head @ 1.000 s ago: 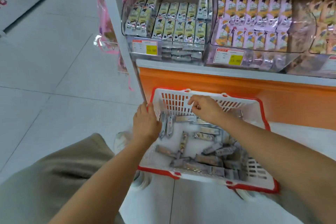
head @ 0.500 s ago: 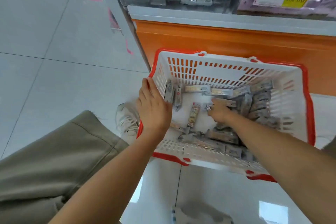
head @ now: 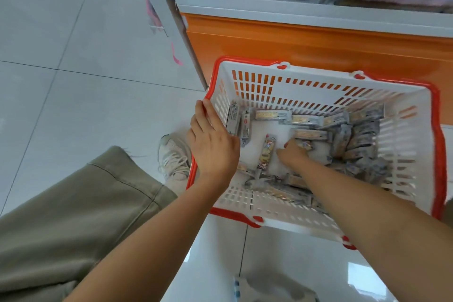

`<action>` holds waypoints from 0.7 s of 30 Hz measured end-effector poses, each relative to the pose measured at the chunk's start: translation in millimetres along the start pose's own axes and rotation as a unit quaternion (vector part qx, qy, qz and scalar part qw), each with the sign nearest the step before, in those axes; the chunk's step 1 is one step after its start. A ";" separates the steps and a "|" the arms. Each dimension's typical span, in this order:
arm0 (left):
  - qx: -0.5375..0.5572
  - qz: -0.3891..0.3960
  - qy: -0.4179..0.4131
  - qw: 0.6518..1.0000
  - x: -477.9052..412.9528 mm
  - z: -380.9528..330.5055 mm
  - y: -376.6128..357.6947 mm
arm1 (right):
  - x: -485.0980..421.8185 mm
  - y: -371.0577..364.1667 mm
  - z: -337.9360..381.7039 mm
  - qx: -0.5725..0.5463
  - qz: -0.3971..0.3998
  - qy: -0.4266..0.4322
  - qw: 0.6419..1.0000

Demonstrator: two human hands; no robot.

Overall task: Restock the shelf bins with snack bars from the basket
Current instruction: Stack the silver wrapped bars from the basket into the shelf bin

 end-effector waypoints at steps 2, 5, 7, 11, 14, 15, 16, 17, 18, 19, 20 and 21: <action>0.005 0.017 -0.007 1.000 0.0 1.1 2.5 | 10.8 3.8 -1.2 0.021 -0.005 0.011 1.000; 0.011 0.048 -0.020 0.999 -0.8 3.6 9.3 | 32.4 16.4 2.6 0.052 -0.003 0.066 0.996; 0.028 0.074 -0.029 0.996 -1.5 7.3 16.1 | 54.9 30.2 12.5 0.075 0.001 0.132 0.988; 0.056 0.086 -0.030 0.994 -3.6 16.0 43.2 | 112.6 64.2 42.2 -0.008 -0.003 0.310 0.951; 0.068 0.028 -0.034 0.997 -4.4 20.7 81.1 | 165.3 93.3 66.3 -0.051 -0.052 0.464 0.883; 0.073 -0.002 -0.042 0.996 -4.5 22.2 95.2 | 181.8 102.5 73.8 -0.069 -0.066 0.506 0.858; 0.081 -0.034 -0.050 0.995 -5.6 23.6 109.3 | 198.4 111.8 81.8 -0.085 -0.081 0.541 0.833; 0.091 -0.067 -0.059 0.992 -7.4 25.0 123.7 | 212.4 120.7 89.6 -0.097 -0.099 0.569 0.811; 0.101 -0.099 -0.067 0.988 -10.2 26.2 136.8 | 226.1 129.7 98.0 -0.107 -0.117 0.589 0.793; 0.105 -0.128 -0.075 0.983 -14.1 27.0 150.3 | 237.6 138.9 107.6 -0.115 -0.136 0.605 0.776; 0.102 -0.150 -0.083 0.980 -18.1 27.0 163.3 | 248.9 148.2 117.5 -0.121 -0.149 0.619 0.762; 0.095 -0.167 -0.092 0.977 -22.4 26.6 176.0 | 258.3 157.2 127.8 -0.129 -0.160 0.628 0.750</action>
Point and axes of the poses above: each hand's wrist, its own x-axis away from the middle knuckle, its own y-axis out of the back of the hand, z = x × y, the point moved 1 cm from there along -x, towards the middle knuckle, and after that the axes turned 10 degrees about -x, right-handed, at the moved point
